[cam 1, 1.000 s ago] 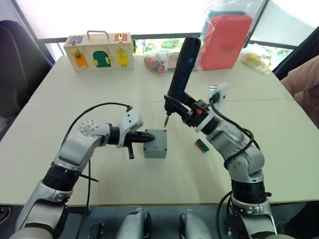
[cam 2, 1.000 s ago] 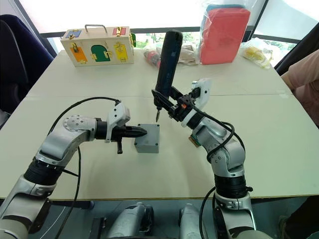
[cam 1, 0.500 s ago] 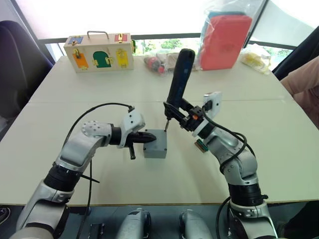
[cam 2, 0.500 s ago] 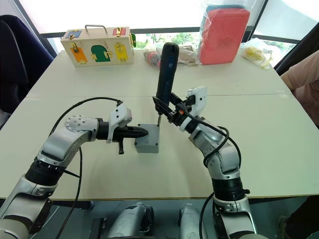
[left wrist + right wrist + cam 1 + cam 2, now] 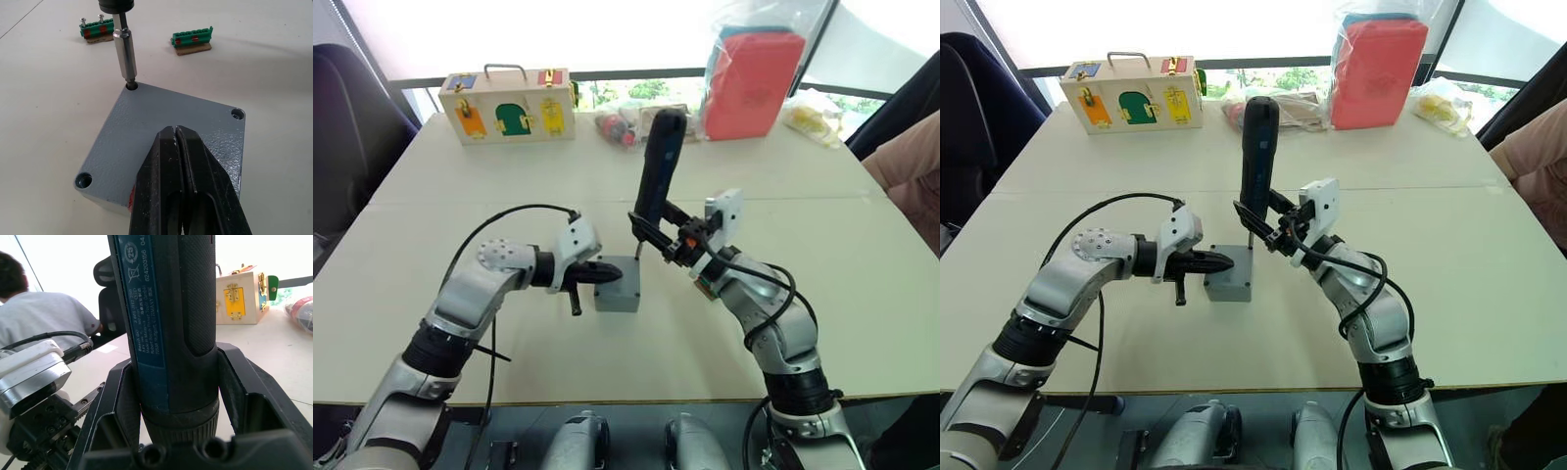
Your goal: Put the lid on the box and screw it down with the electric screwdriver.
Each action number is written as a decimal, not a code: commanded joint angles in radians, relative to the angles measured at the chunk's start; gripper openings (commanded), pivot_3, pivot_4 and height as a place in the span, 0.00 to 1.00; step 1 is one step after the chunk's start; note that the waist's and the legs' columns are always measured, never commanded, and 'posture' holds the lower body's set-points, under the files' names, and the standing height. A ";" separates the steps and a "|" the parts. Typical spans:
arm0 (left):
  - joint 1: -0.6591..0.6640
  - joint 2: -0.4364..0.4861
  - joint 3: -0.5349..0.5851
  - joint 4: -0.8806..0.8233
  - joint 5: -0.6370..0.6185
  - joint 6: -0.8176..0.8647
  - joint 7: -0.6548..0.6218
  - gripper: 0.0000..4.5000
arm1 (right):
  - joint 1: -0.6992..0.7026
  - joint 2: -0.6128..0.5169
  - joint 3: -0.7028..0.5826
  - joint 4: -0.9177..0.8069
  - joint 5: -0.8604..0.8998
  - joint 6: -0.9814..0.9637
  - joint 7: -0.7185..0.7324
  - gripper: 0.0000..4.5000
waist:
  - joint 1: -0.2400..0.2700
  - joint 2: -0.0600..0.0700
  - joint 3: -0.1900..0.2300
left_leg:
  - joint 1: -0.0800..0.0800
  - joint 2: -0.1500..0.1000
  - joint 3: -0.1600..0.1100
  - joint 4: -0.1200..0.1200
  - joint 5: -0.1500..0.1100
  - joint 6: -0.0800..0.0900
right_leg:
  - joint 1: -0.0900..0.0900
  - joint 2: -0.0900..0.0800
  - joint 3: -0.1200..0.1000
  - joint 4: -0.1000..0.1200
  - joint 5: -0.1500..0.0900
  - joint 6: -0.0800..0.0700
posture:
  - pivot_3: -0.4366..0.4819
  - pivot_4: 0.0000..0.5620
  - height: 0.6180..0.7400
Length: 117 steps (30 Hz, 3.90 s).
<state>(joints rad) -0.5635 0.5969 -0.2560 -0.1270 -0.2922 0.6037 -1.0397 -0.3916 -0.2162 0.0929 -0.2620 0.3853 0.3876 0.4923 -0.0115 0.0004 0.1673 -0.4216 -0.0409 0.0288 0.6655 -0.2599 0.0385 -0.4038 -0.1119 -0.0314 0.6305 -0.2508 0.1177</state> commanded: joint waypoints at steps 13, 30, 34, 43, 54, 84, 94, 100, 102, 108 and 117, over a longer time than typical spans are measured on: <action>0.010 -0.006 -0.013 -0.040 0.005 0.017 0.007 0.00 | 0.085 -0.009 0.094 0.097 -0.093 0.063 0.000 0.41 | 0.000 -0.005 -0.012 | 0.015 0.000 0.000 -0.003 -0.003 0.003 | 0.012 -0.001 0.000 -0.002 -0.003 -0.003 | 0.48 0.27 1.00; 0.036 0.012 -0.030 -0.055 0.026 0.027 0.003 0.00 | 0.103 0.004 0.095 0.079 -0.087 0.043 0.001 0.41 | -0.002 -0.005 -0.021 | 0.015 0.001 -0.001 -0.005 -0.004 0.002 | 0.010 -0.005 0.001 -0.002 -0.005 -0.006 | 0.48 0.27 1.00; 0.034 0.013 -0.029 -0.050 0.028 0.027 0.003 0.00 | 0.100 0.001 0.091 0.076 -0.086 0.042 0.003 0.41 | -0.001 -0.005 -0.021 | 0.015 0.001 -0.001 -0.005 -0.004 0.002 | 0.010 -0.005 0.001 -0.002 -0.005 -0.006 | 0.48 0.27 1.00; 0.032 0.013 -0.031 -0.041 0.035 0.024 0.007 0.00 | 0.046 -0.012 0.053 0.036 -0.065 0.057 -0.002 0.41 | -0.002 -0.004 -0.021 | 0.015 0.001 -0.001 -0.006 -0.005 0.002 | 0.008 -0.006 0.001 -0.002 -0.005 -0.007 | 0.48 0.27 1.00; -0.001 0.001 0.021 0.029 0.000 0.009 -0.002 0.00 | -0.313 -0.077 -0.226 -0.139 0.231 0.315 -0.077 0.41 | 0.001 -0.002 -0.017 | -0.001 0.000 -0.001 -0.007 -0.003 0.000 | -0.005 -0.008 0.001 0.000 -0.004 -0.007 | 0.48 0.27 1.00; -0.055 0.137 0.026 -0.140 -0.066 -0.049 -0.205 0.00 | -0.338 -0.857 -0.165 0.591 0.629 1.227 -0.132 0.41 | -0.001 0.010 -0.004 | -0.006 0.001 0.002 -0.002 -0.006 0.006 | -0.005 -0.007 0.000 -0.006 -0.003 -0.006 | 0.48 0.27 1.00; -0.015 0.133 0.103 -0.153 -0.114 0.018 -0.114 0.00 | -0.400 -0.816 -0.029 0.656 0.428 1.196 -0.023 0.70 | 0.001 0.007 -0.001 | -0.007 0.001 0.002 -0.001 -0.006 0.006 | -0.005 -0.006 -0.001 -0.005 -0.003 -0.005 | 0.48 0.27 1.00; -0.015 0.161 0.198 -0.086 -0.132 0.043 -0.064 0.00 | -0.416 -0.831 -0.002 0.612 0.324 1.080 0.074 0.99 | 0.002 0.006 -0.001 | -0.006 0.001 0.002 -0.001 -0.006 0.006 | -0.004 -0.005 -0.002 -0.005 -0.003 -0.005 | 0.48 0.27 1.00; -0.013 0.172 0.227 -0.037 -0.122 0.033 -0.040 0.00 | -0.440 -0.840 -0.013 0.569 0.300 0.967 0.151 0.99 | 0.001 0.007 -0.001 | -0.006 0.000 0.002 0.000 -0.006 0.006 | -0.004 -0.004 -0.002 -0.004 -0.002 -0.004 | 0.48 0.27 1.00; 0.010 0.172 0.211 0.041 -0.076 0.000 0.002 0.00 | -0.340 -0.796 -0.062 0.136 0.321 0.623 0.396 0.99 | 0.000 0.005 0.001 | -0.006 0.001 0.002 -0.001 -0.006 0.006 | -0.006 -0.002 -0.001 -0.002 -0.003 -0.002 | 0.48 0.27 1.00; 0.032 0.080 0.075 0.076 0.038 -0.049 0.061 0.00 | -0.120 -0.650 0.191 -0.147 0.145 0.481 0.368 0.99 | 0.026 0.000 0.000 | -0.006 -0.001 0.001 0.002 -0.005 0.005 | -0.004 -0.006 -0.001 -0.001 -0.002 -0.001 | 0.48 0.27 1.00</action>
<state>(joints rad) -0.5257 0.6755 -0.1656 -0.0236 -0.2667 0.5717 -0.9744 -0.5127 -0.8767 0.2724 -0.3697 0.5584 0.8984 0.8621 0.0142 0.0001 0.1675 -0.4276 -0.0419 0.0294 0.6675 -0.2652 0.0431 -0.4080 -0.1180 -0.0326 0.6289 -0.2527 0.1167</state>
